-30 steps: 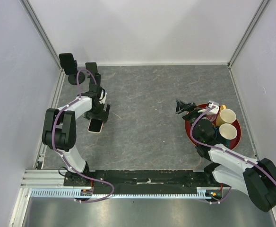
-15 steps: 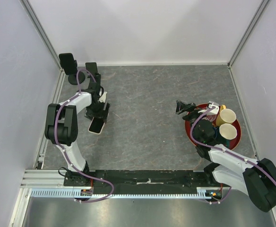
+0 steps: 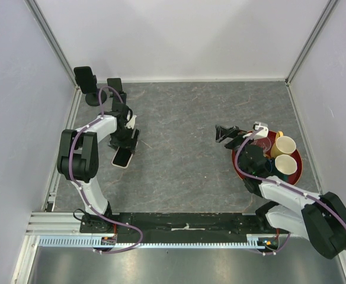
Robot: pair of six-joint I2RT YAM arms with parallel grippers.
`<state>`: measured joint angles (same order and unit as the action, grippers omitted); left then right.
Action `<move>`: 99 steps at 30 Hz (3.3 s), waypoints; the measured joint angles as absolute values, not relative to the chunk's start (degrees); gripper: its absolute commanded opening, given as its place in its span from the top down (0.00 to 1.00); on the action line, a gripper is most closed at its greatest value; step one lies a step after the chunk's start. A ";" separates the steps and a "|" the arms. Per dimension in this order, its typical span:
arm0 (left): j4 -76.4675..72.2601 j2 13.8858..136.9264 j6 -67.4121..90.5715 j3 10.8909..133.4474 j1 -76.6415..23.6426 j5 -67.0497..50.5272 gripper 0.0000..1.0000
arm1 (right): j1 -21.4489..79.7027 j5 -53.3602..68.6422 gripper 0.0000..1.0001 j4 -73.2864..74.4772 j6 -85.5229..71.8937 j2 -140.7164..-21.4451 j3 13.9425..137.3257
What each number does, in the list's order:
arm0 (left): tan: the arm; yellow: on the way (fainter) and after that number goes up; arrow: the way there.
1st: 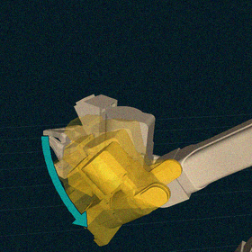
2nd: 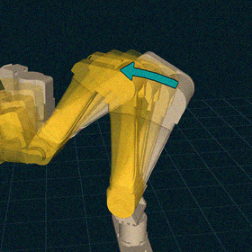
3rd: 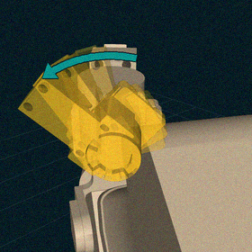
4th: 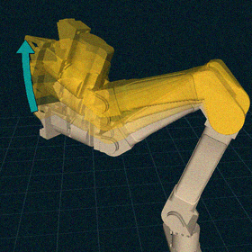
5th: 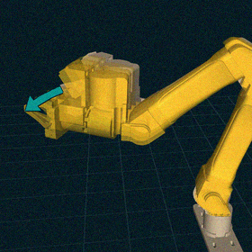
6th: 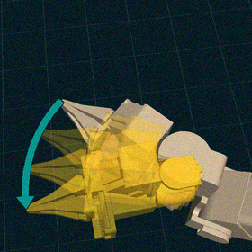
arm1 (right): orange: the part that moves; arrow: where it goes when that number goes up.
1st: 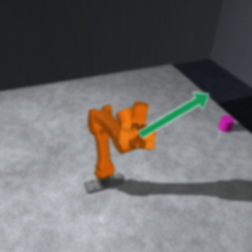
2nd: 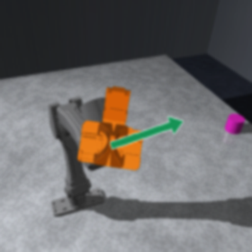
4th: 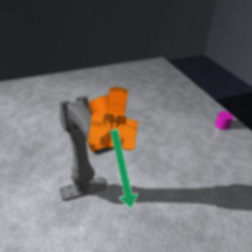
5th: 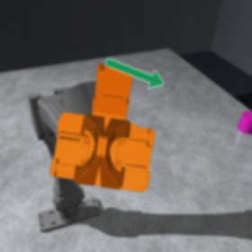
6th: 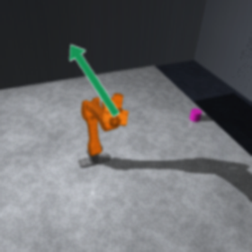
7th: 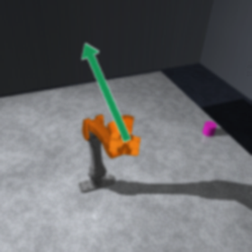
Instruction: Place the phone on the phone stand
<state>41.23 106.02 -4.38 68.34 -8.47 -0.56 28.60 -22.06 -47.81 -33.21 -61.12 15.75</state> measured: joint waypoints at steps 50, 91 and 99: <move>28.99 91.11 -0.71 59.61 -23.75 -10.13 0.98 | 35.03 27.29 0.24 -52.95 -60.97 -119.13 50.94; -13.06 67.35 25.19 37.52 -14.70 -34.74 0.10 | 28.77 15.07 1.00 -69.89 -65.89 -97.78 23.83; -34.04 71.66 39.55 30.81 -14.76 -43.81 0.11 | 28.77 5.67 1.00 -70.67 -66.63 -88.73 19.88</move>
